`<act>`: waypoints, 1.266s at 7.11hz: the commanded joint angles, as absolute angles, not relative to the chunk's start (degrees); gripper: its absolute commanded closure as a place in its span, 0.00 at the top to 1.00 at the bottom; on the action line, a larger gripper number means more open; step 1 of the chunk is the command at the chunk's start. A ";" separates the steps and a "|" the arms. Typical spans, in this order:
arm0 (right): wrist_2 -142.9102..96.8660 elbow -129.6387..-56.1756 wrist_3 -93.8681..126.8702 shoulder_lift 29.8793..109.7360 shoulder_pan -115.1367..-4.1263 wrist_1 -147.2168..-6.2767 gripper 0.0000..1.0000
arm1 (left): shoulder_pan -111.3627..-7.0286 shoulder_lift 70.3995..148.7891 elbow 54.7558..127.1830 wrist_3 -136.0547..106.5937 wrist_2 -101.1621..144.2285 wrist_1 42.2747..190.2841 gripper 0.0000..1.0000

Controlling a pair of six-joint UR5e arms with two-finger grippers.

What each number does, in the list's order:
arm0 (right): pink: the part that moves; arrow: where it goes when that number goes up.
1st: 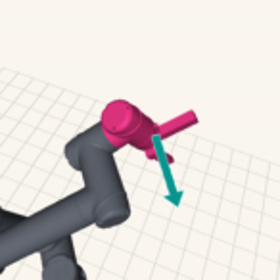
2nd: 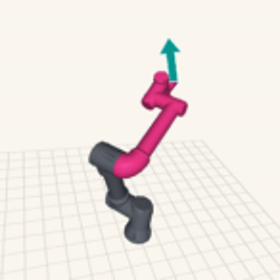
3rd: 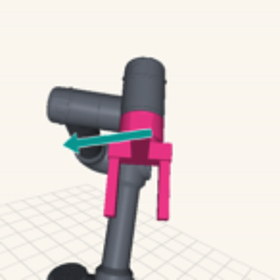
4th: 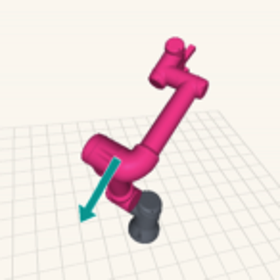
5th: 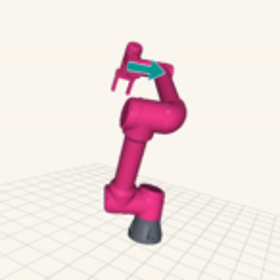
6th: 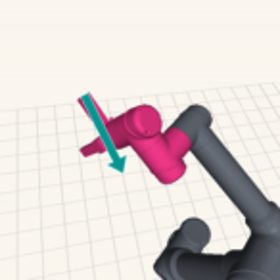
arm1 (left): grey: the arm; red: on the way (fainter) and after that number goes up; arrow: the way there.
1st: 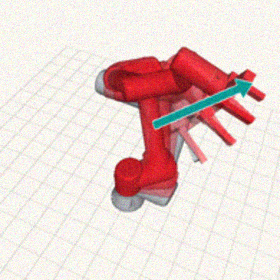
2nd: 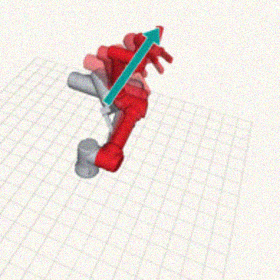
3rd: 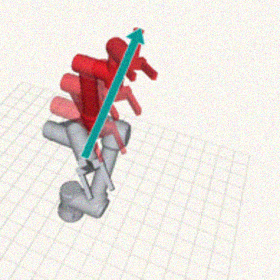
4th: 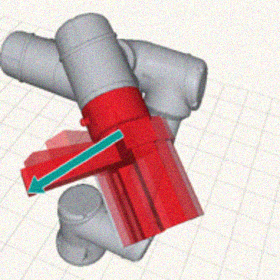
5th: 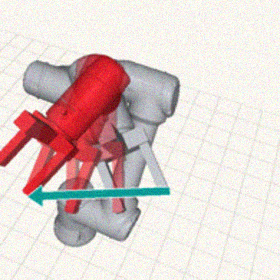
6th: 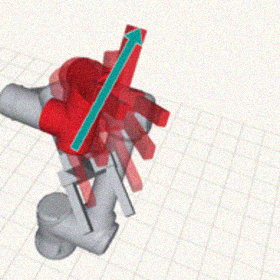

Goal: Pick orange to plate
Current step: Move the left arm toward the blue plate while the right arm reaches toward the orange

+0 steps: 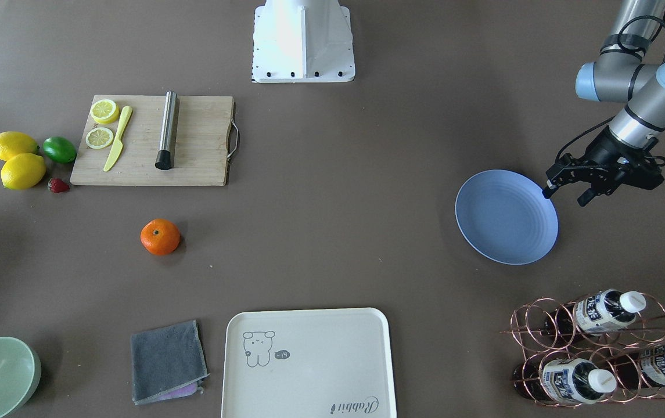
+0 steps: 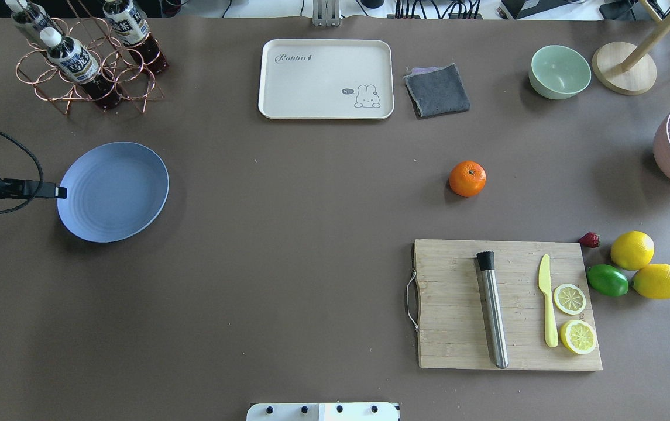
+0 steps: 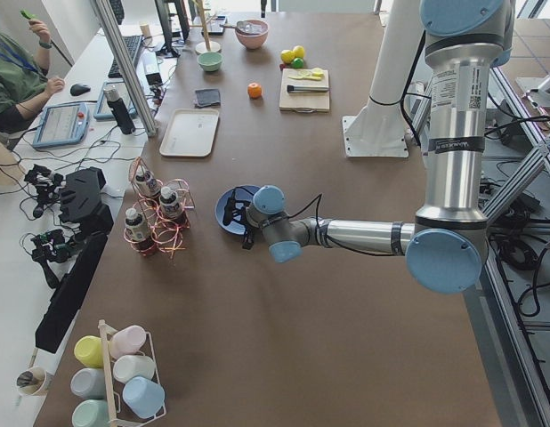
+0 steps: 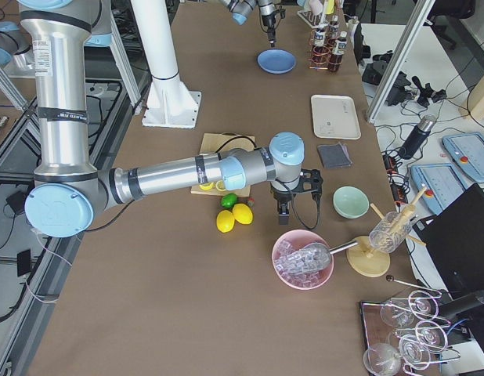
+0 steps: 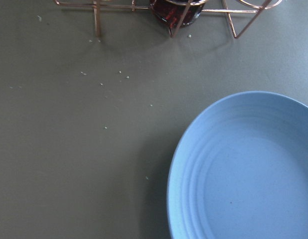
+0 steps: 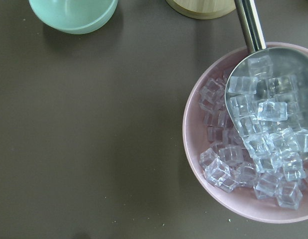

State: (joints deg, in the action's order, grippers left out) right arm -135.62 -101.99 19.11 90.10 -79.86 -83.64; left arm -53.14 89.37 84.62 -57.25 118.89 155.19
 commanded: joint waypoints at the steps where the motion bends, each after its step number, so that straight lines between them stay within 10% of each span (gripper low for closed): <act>1: -135.62 -100.90 24.13 89.83 -78.40 -79.91 1.00 | -52.29 89.65 82.62 -58.18 118.30 157.24 0.98; 5: -135.18 -100.90 30.94 90.09 -75.59 -75.94 1.00 | -48.53 90.00 82.09 -58.27 118.21 157.24 0.88; 7: -135.18 -100.99 31.37 89.74 -75.50 -75.85 1.00 | -48.52 89.91 81.83 -59.41 118.74 157.15 0.00; 9: -135.26 -101.34 32.96 89.74 -75.41 -74.19 1.00 | -49.47 89.91 82.44 -59.50 122.84 156.45 0.00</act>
State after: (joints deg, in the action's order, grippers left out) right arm -135.23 -101.22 32.29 89.77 -75.49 -75.30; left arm -49.11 89.81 82.38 -59.37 119.90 156.92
